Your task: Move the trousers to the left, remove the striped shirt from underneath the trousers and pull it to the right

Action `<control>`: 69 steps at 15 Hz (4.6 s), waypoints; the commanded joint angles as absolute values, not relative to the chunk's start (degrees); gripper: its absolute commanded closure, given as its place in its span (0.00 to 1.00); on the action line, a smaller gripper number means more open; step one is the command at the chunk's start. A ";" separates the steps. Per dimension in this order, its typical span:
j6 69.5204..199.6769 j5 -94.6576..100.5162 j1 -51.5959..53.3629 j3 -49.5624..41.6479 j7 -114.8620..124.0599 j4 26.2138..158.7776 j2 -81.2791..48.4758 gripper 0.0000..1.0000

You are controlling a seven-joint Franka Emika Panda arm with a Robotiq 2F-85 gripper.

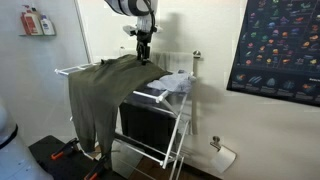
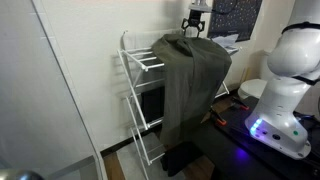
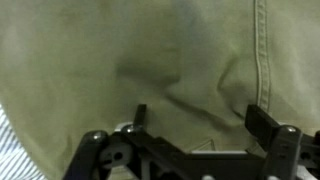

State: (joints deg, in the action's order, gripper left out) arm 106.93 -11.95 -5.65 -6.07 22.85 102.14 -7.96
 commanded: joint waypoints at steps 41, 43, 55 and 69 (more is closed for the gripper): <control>113.15 8.25 -4.45 -3.43 24.53 112.15 7.05 0.00; 113.73 8.38 -6.39 -5.30 24.16 113.71 7.46 0.00; 119.79 12.21 -8.56 -6.05 26.68 126.16 7.37 0.44; 118.30 14.66 -8.88 -6.08 26.81 126.25 11.73 0.58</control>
